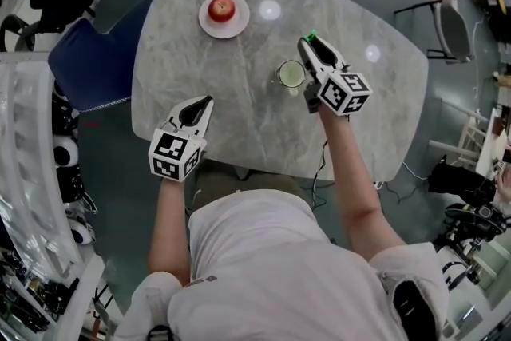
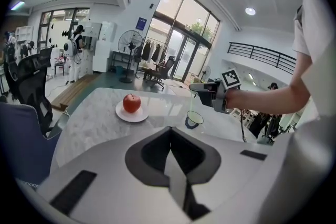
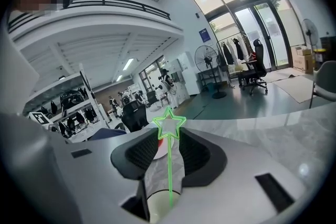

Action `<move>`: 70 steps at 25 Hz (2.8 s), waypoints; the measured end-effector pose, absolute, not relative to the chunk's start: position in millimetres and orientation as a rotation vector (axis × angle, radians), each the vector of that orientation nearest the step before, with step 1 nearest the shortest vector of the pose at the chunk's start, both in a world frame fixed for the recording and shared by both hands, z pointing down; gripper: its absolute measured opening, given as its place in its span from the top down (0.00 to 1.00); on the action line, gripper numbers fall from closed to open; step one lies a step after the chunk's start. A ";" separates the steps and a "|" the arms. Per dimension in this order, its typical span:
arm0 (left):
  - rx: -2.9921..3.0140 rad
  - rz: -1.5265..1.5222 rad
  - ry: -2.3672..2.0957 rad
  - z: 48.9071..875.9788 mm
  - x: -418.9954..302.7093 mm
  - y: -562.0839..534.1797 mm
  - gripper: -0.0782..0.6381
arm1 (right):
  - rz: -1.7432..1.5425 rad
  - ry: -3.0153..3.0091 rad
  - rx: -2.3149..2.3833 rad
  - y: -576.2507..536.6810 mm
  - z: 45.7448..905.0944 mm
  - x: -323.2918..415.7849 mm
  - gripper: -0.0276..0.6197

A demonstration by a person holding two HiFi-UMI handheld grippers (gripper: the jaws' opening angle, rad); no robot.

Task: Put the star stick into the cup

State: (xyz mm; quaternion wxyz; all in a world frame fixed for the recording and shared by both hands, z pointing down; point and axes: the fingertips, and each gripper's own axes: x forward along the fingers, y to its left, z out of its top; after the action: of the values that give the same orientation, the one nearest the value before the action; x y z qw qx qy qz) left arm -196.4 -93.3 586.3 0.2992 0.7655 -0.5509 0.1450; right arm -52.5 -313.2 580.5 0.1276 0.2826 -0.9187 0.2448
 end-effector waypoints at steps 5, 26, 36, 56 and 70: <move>2.014 0.369 -1.483 587.4 -203.1 -90.3 0.89 | 0.738 -2.672 0.805 -311.0 585.4 -54.8 0.66; 2.203 0.344 -1.441 538.6 -178.5 -117.2 0.89 | 0.669 -2.743 0.871 -258.4 515.9 -21.7 0.79; 2.374 0.307 -1.389 487.7 -147.7 -140.9 0.89 | 0.545 -2.810 0.956 -221.8 459.6 10.7 0.94; 2.708 0.238 -1.208 412.4 -68.4 -151.1 0.89 | 0.341 -2.859 0.983 -146.2 414.3 38.7 0.94; 2.758 0.214 -1.210 406.0 -57.5 -128.5 0.89 | 0.298 -2.853 1.021 -128.1 417.9 42.0 0.94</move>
State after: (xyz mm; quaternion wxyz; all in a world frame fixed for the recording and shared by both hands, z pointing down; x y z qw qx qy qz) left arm -57.5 -128.5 406.0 0.0609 0.9117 -0.4001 0.0709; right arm 42.0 -128.1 417.9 0.0484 0.3349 -0.9359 0.0977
